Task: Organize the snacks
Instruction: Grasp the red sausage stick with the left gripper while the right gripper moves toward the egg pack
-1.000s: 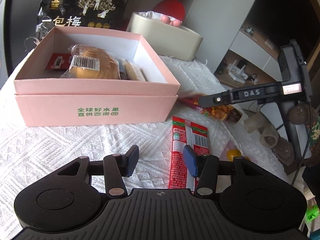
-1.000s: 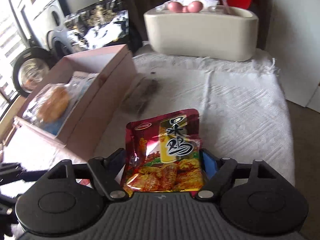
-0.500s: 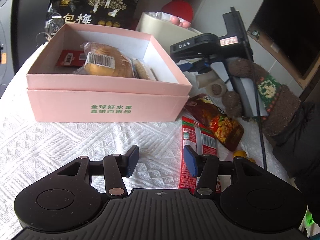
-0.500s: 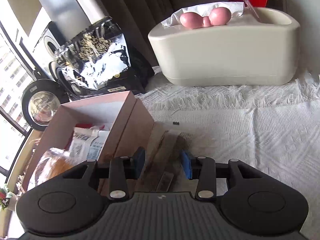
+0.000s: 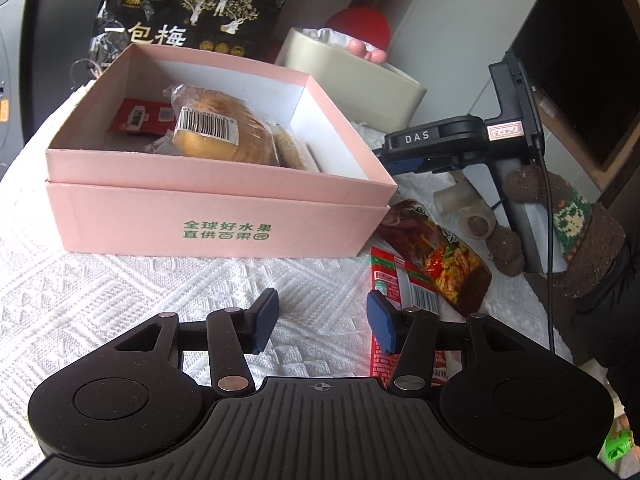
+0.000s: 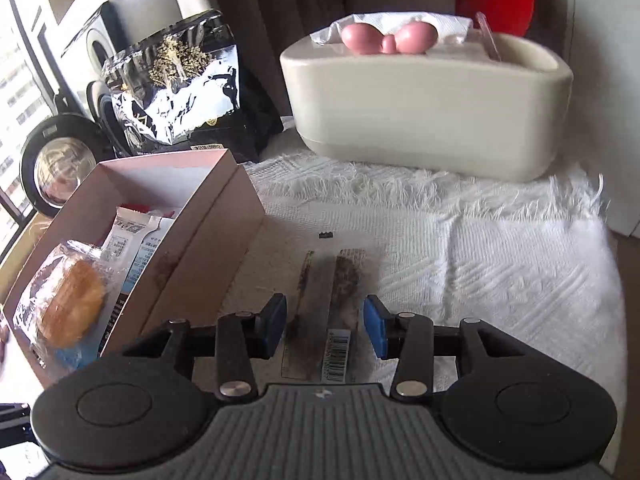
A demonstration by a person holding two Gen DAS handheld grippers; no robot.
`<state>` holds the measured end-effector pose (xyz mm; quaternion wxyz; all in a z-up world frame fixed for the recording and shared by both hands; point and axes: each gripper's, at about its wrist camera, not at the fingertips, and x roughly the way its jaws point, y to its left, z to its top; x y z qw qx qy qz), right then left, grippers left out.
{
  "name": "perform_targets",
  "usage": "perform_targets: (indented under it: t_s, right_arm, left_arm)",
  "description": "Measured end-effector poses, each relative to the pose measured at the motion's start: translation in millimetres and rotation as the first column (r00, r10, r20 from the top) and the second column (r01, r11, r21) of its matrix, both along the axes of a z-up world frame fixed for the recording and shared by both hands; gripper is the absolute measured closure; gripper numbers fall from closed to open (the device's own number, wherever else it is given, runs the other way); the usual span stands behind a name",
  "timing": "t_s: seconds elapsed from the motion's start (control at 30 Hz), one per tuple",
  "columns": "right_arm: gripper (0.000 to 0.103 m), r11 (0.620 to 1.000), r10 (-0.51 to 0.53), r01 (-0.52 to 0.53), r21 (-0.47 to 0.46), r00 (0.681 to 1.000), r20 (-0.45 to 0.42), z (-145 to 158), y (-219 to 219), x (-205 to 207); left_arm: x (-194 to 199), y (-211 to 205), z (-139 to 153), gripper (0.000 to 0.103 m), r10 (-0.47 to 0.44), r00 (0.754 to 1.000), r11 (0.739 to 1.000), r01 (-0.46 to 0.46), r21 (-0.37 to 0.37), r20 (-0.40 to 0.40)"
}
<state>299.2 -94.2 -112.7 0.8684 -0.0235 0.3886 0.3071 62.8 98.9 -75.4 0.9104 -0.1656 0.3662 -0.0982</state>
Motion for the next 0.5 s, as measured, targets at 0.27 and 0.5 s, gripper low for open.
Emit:
perform_targets:
  t_s: [0.27, 0.5]
  right_arm:
    - [0.079, 1.0, 0.007, -0.007, 0.028, 1.0, 0.004, 26, -11, -48]
    - [0.085, 0.995, 0.053, -0.053, 0.084, 0.999, 0.003, 49, -55, -130]
  left_arm:
    - [-18, 14, 4, 0.049, 0.051, 0.999, 0.999, -0.051, 0.017, 0.005]
    - [-32, 27, 7, 0.049, 0.098, 0.995, 0.995, -0.098, 0.005, 0.007]
